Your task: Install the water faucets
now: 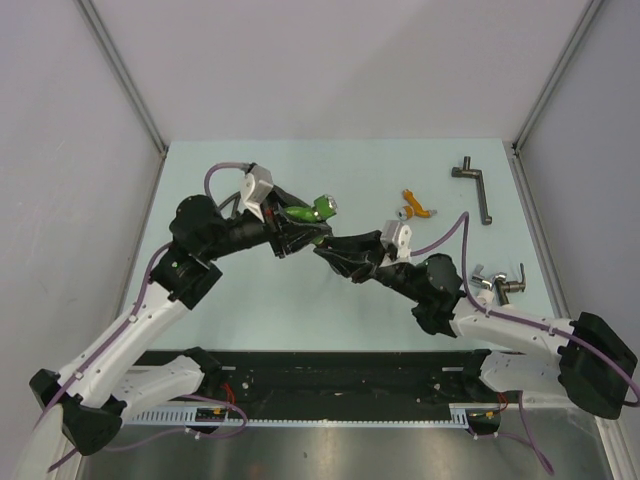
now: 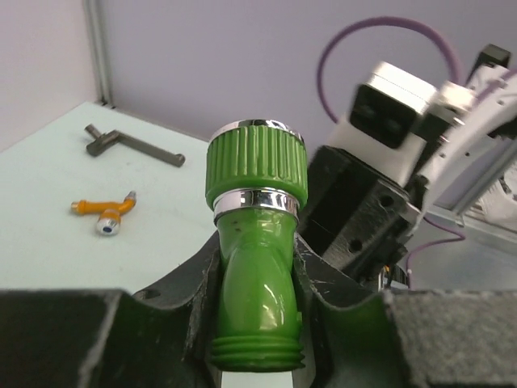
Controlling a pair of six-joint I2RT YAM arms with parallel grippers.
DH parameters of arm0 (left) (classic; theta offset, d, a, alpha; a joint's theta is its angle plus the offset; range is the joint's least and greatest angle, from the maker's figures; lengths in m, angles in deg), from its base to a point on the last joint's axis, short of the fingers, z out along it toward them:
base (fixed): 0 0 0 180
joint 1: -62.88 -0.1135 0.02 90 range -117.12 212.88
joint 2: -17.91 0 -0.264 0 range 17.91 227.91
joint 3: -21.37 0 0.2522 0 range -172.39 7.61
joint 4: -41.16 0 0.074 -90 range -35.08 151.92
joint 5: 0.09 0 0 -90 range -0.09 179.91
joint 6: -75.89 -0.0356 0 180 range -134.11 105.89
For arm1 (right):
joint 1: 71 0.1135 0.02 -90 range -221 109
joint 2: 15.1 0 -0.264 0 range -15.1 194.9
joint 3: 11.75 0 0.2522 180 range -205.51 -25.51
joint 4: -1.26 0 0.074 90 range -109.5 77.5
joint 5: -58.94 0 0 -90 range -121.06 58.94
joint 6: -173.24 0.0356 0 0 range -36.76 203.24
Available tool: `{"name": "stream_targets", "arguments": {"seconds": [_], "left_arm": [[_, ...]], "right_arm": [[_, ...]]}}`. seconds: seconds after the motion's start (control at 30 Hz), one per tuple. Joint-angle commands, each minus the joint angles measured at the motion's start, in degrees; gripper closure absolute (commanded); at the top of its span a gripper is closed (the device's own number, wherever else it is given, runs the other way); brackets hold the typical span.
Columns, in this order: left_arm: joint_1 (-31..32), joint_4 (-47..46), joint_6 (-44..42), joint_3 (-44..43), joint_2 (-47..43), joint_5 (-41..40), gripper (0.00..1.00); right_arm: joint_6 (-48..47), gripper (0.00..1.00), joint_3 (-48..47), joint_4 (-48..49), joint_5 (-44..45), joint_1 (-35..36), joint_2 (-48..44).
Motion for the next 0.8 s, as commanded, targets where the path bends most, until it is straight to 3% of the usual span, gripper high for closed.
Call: {"name": "stream_targets", "arguments": {"seconds": [0.0, 0.13, 0.33, 0.57, 0.77], "left_arm": [[0.22, -1.52, -2.2, -1.55, -0.03, 15.65, 1.0], [0.22, -0.56, -2.65, -4.53, 2.78, 23.99, 1.0], [0.66, -1.87, -4.05, -5.24, 4.19, 30.07, 1.0], [1.98, -1.0, -8.17, -6.47, 6.47, 38.85, 1.0], [1.98, 0.94, -12.4, -6.38, 5.95, 38.96, 1.0]], "right_arm": [[15.69, 1.0, -1.5, 8.77, -14.87, -6.63, -2.39], [25.78, 1.0, -1.86, 15.26, -23.92, -10.58, -1.07], [40.91, 1.0, -2.29, 29.42, -29.82, -16.38, 4.02], [49.8, 1.0, -5.63, 31.19, -33.08, -17.88, 8.15], [54.82, 1.0, -6.6, 32.25, -33.44, -19.03, 10.26]]}}
